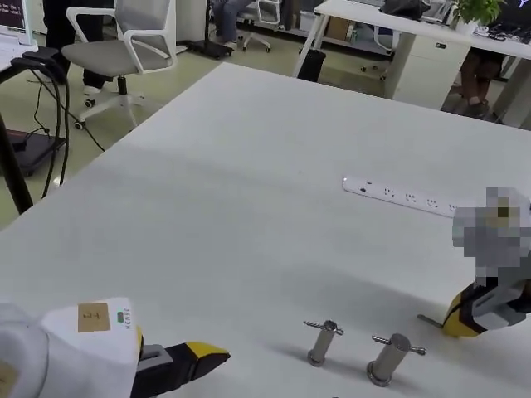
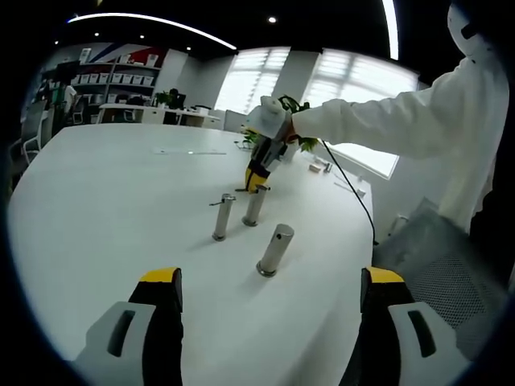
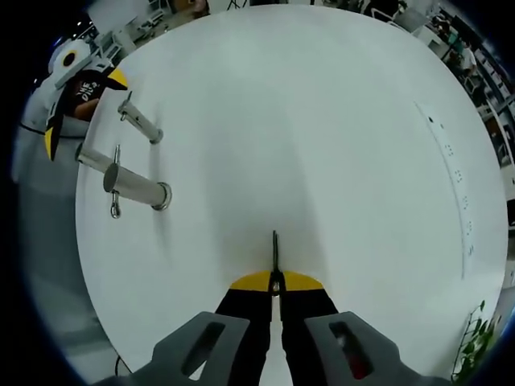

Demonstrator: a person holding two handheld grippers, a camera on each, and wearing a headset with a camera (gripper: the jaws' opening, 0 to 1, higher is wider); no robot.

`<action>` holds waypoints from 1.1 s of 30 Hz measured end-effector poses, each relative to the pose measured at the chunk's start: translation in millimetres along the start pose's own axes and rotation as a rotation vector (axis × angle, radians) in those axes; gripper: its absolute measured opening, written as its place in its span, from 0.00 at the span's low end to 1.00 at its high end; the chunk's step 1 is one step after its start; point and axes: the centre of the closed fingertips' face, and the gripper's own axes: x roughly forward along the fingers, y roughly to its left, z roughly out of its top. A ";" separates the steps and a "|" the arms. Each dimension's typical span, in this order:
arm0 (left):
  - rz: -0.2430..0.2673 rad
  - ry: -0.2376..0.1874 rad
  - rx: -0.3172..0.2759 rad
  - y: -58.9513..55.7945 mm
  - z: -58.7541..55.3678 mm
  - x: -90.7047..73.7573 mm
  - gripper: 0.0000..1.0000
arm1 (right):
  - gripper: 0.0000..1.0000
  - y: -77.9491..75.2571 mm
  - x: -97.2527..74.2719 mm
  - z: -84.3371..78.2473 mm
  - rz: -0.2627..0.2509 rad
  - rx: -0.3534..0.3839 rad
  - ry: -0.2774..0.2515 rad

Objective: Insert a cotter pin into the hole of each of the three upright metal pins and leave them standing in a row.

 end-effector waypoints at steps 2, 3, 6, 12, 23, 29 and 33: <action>0.001 0.000 0.001 0.1 0.1 -0.1 0.90 | 0.00 -1.2 0.1 0.6 0.000 0.013 0.004; 0.003 0.000 0.002 0.3 0.5 -0.3 0.90 | 0.00 -0.8 -0.1 0.5 -0.001 0.008 0.004; 0.007 -0.005 0.000 0.9 1.7 -1.1 0.90 | 0.00 -0.6 -0.5 0.8 0.000 0.002 0.005; 0.016 0.003 0.000 2.8 0.2 -3.1 0.90 | 0.00 1.7 -1.9 1.6 -0.004 0.001 -0.001; 0.013 0.002 0.008 1.9 2.7 -3.9 0.91 | 0.00 3.7 -12.6 -2.3 -0.015 -0.005 -0.003; -0.014 0.021 0.006 -2.9 0.2 -2.7 0.90 | 0.00 17.9 -27.0 1.7 -0.024 -0.051 -0.022; -0.025 0.029 0.016 -5.8 -0.3 -1.5 0.90 | 0.00 28.0 -36.8 4.6 -0.023 -0.075 -0.040</action>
